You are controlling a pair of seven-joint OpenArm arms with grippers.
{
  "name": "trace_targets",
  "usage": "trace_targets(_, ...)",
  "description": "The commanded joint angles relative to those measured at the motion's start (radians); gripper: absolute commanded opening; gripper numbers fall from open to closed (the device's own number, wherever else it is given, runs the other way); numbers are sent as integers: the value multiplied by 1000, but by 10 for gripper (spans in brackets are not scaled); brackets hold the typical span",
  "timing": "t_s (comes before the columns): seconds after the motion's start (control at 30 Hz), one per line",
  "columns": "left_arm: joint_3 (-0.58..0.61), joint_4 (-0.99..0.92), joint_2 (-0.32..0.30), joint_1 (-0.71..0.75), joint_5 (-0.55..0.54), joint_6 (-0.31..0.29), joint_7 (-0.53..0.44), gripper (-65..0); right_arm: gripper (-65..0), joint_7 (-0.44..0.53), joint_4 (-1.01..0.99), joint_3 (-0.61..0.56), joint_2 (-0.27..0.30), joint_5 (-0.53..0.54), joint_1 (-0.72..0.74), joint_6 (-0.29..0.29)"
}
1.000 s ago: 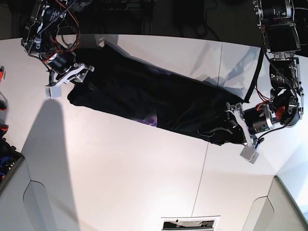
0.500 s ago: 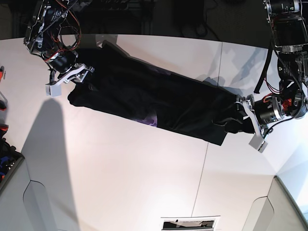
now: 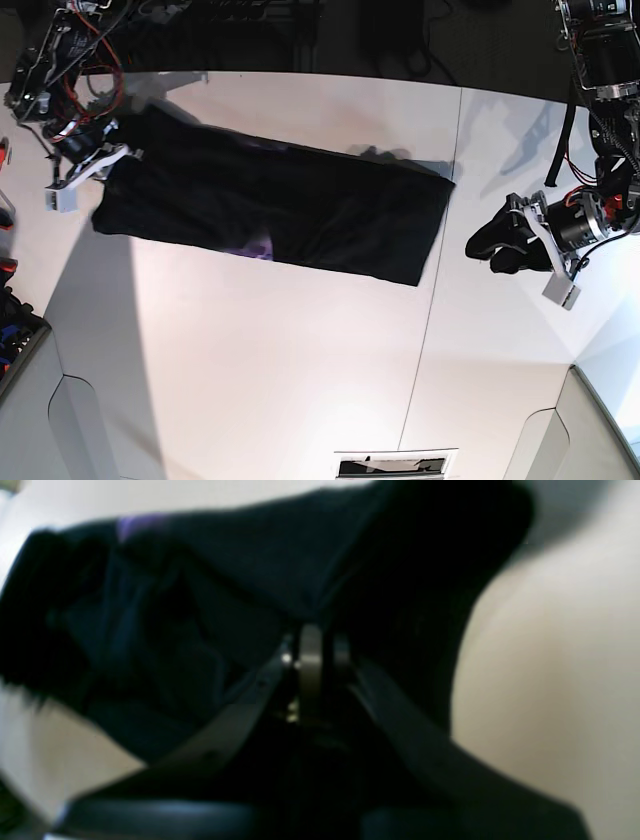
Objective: Layout the t-shirt on the table in an organized manner, then fold the t-shirt properly
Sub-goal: 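Grasp the strip end with the right gripper and fold it toward the middle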
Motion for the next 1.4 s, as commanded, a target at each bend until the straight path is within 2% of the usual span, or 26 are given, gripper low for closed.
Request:
trace_targets(0.0, -8, 14, -23, -10, -23, -12, -18, -231, -650, 20, 16, 23, 37, 24, 10, -5)
trace_targets(0.17, -6, 14, -25, 29, -31, -12, -22, -231, -650, -21, 17, 98, 135, 150, 34, -4)
trace_targets(0.33, -6, 6, -21, 105, -17, -12, -66, -231, -650, -97, 27, 84, 125, 240, 112, 1)
trace_targets(0.43, -4, -27, -13, 153, 16, -12, -107, -231, -650, -108, 55, 29, 74, 243, 156, 1)
trace_targets(0.57, 21, -95, 14, 160, 32, -12, -164, -231, -650, -108, 99, -74, -27, 220, 208, 2)
trace_targets(0.73, 111, -182, 86, 129, 178, -12, -245, -231, -650, -104, 115, -216, -155, 177, 252, 5)
trace_targets(0.83, 172, -248, 125, 97, 190, -12, -270, -231, -650, -92, 115, -309, -238, 124, 258, 9)
trace_targets(0.93, 191, -284, 166, 68, 188, -12, -276, -231, -650, -71, 106, -420, -314, 19, 245, 10)
trace_targets(1.0, 191, -294, 187, 53, 188, -12, -275, -231, -650, -41, 98, -510, -334, -42, 233, 16)
trace_targets(1.1, 191, -295, 198, 38, 188, -12, -275, -231, -650, -8, 63, -646, -333, -135, 231, 15)
trace_targets(1.2, 191, -295, 197, 32, 191, -12, -273, -231, -650, -5, 28, -758, -325, -166, 231, 15)
trace_targets(1.3, 191, -295, 197, 33, 191, -12, -272, -231, -305, 8, 13, -859, -308, -161, 232, 14)
trace_targets(1.33, 191, -295, 197, 33, 191, -12, -272, -231, -235, 10, 14, -891, -307, -158, 232, 14)
trace_targets(1.37, 191, -295, 197, 33, 191, -12, -272, -231, -202, 9, 14, -921, -308, -154, 236, 15)
